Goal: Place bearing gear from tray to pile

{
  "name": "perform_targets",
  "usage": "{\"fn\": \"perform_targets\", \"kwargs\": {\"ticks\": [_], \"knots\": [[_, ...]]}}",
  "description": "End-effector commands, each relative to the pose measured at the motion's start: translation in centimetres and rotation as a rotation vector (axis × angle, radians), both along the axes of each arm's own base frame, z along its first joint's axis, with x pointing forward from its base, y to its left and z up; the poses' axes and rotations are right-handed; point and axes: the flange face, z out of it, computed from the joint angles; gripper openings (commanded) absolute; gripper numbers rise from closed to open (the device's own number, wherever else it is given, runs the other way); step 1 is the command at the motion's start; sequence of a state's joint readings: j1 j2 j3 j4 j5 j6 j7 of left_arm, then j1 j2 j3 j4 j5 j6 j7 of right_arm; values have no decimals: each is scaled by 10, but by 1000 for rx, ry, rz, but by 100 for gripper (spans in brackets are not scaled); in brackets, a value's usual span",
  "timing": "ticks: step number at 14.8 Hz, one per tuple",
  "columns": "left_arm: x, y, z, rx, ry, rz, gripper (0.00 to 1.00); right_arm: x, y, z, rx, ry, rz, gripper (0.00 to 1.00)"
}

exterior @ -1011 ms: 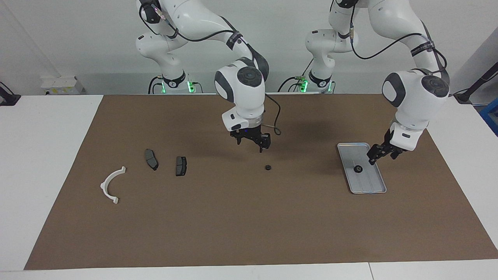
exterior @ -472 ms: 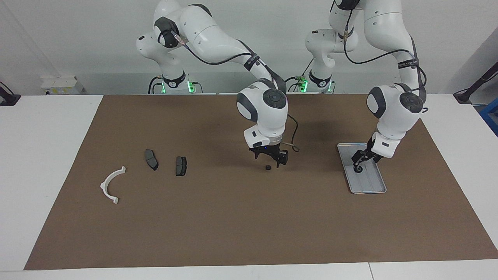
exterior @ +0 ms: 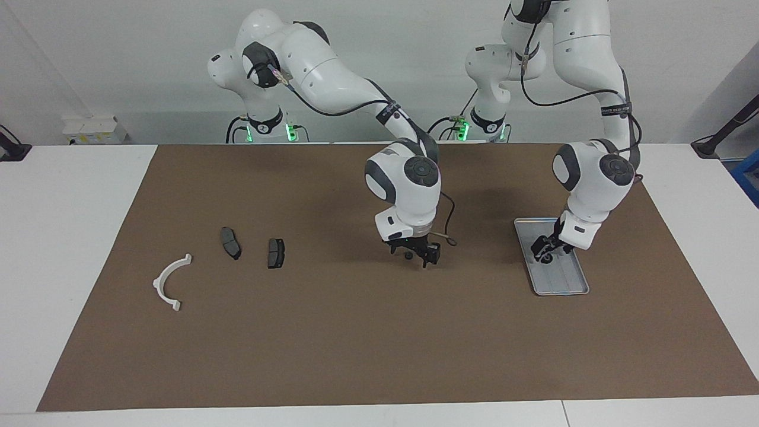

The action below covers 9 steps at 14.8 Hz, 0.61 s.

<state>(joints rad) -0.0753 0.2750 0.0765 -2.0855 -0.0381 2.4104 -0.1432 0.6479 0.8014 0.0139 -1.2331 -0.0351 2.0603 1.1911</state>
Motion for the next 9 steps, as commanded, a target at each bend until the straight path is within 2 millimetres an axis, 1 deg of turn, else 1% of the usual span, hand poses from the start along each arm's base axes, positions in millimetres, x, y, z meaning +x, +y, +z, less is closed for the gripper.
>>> {"fn": "perform_targets", "kwargs": {"ticks": [1, 4, 5, 6, 7, 8, 9], "knots": [[-8, -7, -8, -10, -21, -7, 97, 1, 7, -10, -10, -11, -10, 100], [-10, -7, -14, -8, -38, -6, 95, -3, 8, -15, -26, 8, -6, 97], [-11, -8, -15, -8, -39, -6, 83, -3, 7, -14, -28, 12, -7, 96], [-11, -8, -15, -8, -39, -5, 52, -4, 7, -15, -38, 22, -7, 92], [-11, -9, -15, -9, -38, -6, 24, -4, 6, -15, -43, 29, -7, 88], [-11, -11, -14, -9, -38, -11, 1, -5, 7, -15, -45, 30, -6, 82], [-10, -11, -13, -9, -41, -11, 0, -5, 7, -15, -45, 30, -6, 74]]}}
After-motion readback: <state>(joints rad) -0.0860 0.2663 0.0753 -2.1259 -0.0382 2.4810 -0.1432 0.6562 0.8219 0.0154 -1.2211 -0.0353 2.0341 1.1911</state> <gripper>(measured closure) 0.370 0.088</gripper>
